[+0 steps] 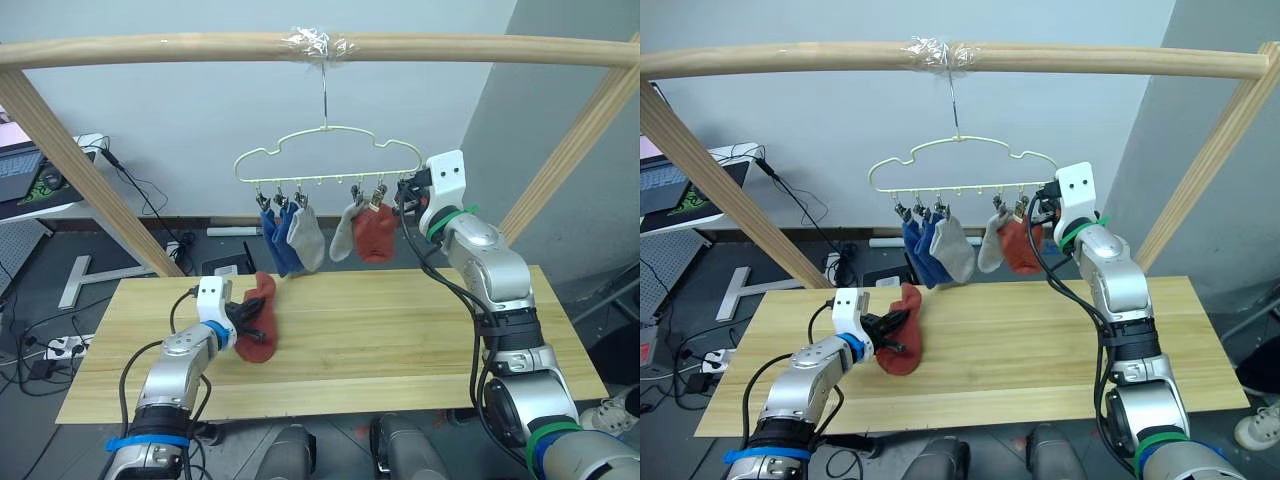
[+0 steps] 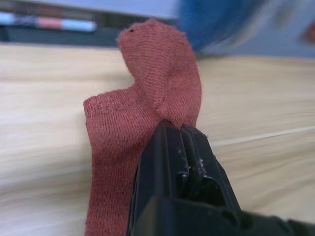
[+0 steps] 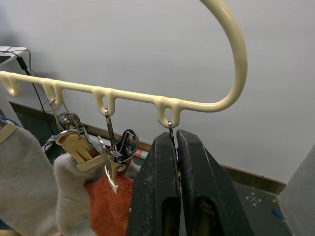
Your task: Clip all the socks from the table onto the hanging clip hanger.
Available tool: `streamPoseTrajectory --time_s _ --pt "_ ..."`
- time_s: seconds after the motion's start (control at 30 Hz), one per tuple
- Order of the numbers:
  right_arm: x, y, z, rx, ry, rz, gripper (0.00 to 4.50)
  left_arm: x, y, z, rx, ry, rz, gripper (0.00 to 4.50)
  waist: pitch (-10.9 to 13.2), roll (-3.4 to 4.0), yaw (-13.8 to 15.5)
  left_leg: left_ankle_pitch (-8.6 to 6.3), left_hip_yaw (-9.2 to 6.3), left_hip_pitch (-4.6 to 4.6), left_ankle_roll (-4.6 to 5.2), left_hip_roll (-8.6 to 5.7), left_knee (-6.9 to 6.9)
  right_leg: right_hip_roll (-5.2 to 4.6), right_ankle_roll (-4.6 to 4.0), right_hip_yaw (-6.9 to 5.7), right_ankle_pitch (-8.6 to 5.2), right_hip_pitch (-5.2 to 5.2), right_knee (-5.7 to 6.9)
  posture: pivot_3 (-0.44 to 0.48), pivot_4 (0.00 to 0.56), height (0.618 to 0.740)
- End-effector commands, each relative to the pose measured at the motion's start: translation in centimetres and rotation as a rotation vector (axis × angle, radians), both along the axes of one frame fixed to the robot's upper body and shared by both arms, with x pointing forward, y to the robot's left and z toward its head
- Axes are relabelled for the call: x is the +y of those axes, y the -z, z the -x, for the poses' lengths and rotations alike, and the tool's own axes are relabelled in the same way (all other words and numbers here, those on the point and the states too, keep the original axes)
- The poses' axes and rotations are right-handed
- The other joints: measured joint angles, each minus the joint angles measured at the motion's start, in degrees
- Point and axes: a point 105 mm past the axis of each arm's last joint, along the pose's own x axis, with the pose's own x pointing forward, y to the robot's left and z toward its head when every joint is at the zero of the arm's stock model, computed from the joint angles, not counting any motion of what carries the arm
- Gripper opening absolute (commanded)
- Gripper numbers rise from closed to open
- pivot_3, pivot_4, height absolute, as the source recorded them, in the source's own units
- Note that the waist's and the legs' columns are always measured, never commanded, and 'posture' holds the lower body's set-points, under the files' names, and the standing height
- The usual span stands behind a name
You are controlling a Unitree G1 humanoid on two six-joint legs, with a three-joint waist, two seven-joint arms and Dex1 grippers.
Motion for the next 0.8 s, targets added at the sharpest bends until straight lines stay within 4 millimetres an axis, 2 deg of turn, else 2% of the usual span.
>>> streamPoseTrajectory --time_s 0.03,0.2,0.3,0.4,0.53,0.8 --pt "-0.2 -2.6 0.5 0.005 -0.048 -0.049 0.0 -4.9 -6.3 0.4 -0.185 0.202 0.131 0.04 0.0 -0.01 0.1 0.0 -0.05 -0.11 0.0 -0.01 0.06 -0.01 0.0 -0.02 0.01 -0.01 -0.05 -0.017 0.18 0.74" --pt "0.2 -3.0 1.6 0.154 -0.141 -0.128 0.0 -7.8 -9.0 0.8 -0.252 0.314 0.164 0.04 0.0 0.0 -0.3 0.0 -0.01 -0.02 0.0 0.05 -0.05 0.08 -0.01 -0.03 0.0 -0.02 -0.02 -0.02 0.177 0.74" --pt "0.4 -3.1 2.1 0.222 -0.159 -0.19 0.0 -8.5 -9.7 0.9 -0.271 0.337 0.162 0.04 0.0 0.0 -0.5 0.0 0.06 0.0 0.0 0.09 -0.08 0.12 -0.01 -0.03 0.0 -0.03 -0.01 -0.027 0.174 0.74" --pt "1.1 -3.9 3.1 0.292 -0.221 -0.298 0.0 -10.4 -10.6 1.0 -0.318 0.408 0.13 0.04 0.0 0.01 -0.3 0.0 0.06 -0.03 0.01 0.08 -0.05 0.13 -0.01 -0.03 0.0 -0.03 -0.01 -0.037 0.17 0.74" --pt "1.8 -4.8 3.9 0.323 -0.262 -0.353 0.0 -11.6 -10.9 0.8 -0.346 0.446 0.106 0.04 0.0 0.01 -0.3 0.0 0.14 -0.06 0.01 0.01 -0.02 0.12 -0.01 -0.05 0.0 -0.04 -0.02 -0.041 0.168 0.74" --pt "2.1 -5.3 4.6 0.375 -0.275 -0.434 0.0 -13.0 -11.0 0.5 -0.36 0.489 0.099 0.04 0.0 0.01 -1.0 0.0 0.19 -0.07 0.02 0.07 -0.06 0.14 -0.01 -0.04 0.0 -0.17 0.07 -0.052 0.167 0.74"
